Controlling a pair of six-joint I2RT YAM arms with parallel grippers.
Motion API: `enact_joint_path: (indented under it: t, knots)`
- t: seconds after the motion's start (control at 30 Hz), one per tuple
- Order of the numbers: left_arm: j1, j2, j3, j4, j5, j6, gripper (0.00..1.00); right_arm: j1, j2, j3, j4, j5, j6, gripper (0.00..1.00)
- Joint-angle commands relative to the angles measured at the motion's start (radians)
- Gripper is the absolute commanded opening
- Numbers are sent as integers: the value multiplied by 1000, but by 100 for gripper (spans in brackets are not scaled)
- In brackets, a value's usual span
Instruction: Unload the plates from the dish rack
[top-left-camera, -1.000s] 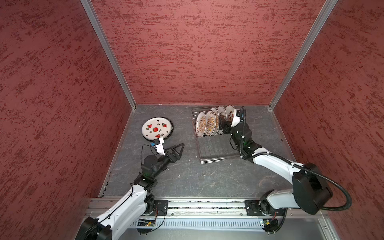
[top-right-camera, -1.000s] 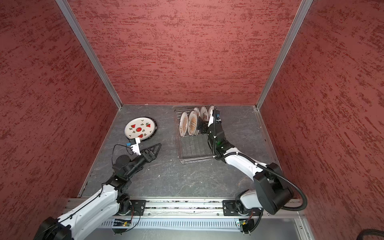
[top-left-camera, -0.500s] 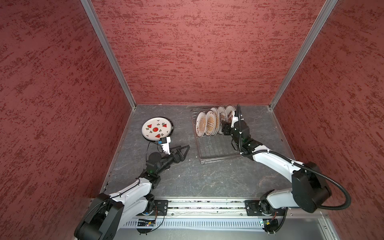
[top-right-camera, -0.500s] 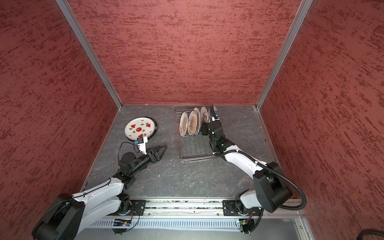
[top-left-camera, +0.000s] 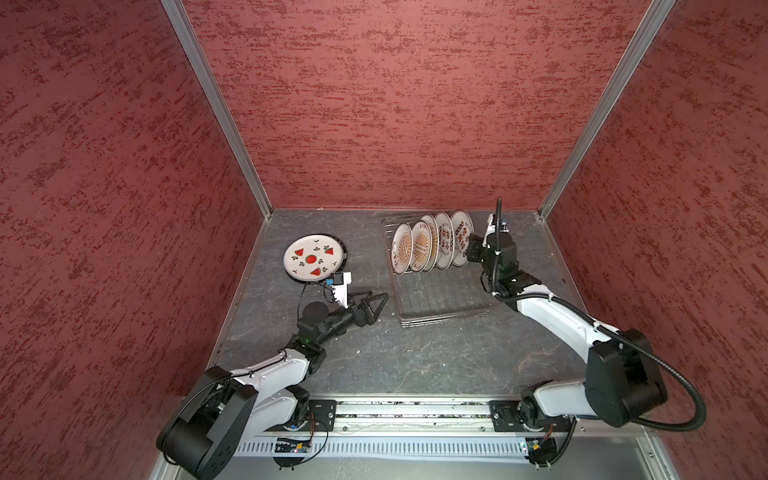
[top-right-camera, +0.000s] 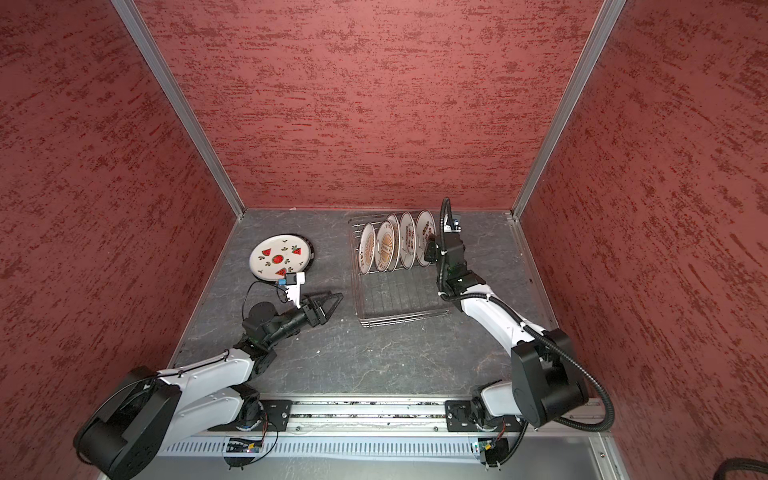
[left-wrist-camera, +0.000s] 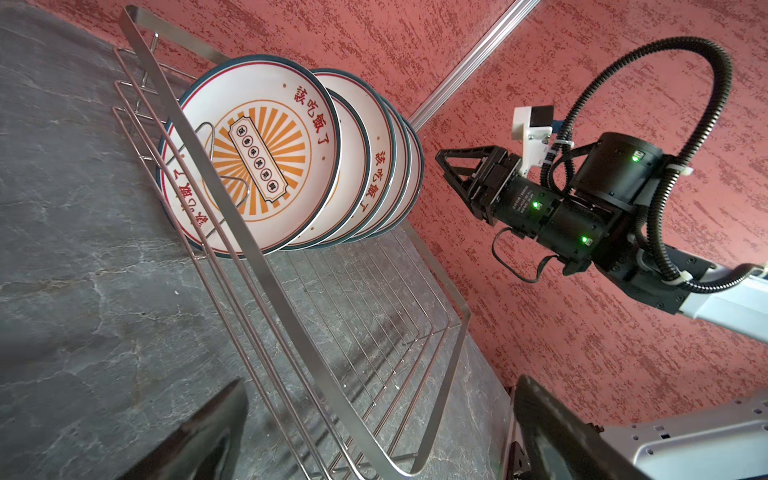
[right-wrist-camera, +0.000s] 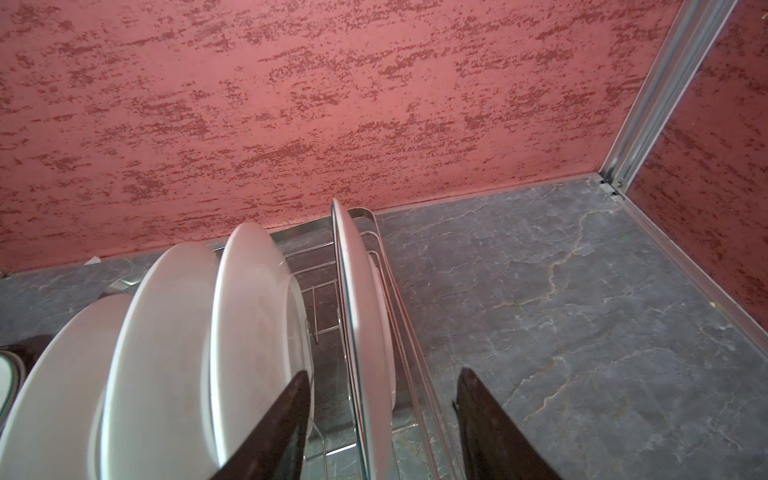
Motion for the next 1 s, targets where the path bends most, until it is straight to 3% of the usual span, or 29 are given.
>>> enact_joint_path:
  t: [0.0, 0.37, 0.77, 0.97]
  knots:
    - [-10, -32, 22, -11, -29, 45, 99, -4, 62, 68, -40, -39, -14, 53]
    - [-23, -127, 6, -93, -100, 76, 99, -4, 218, 211, -87, 7, -50, 40]
    - [-33, -131, 6, -102, -128, 84, 99, -4, 255, 189, -37, 16, -51, 30]
    - [-44, -118, 9, -96, -150, 87, 99, -4, 278, 191, -23, 44, -56, 20]
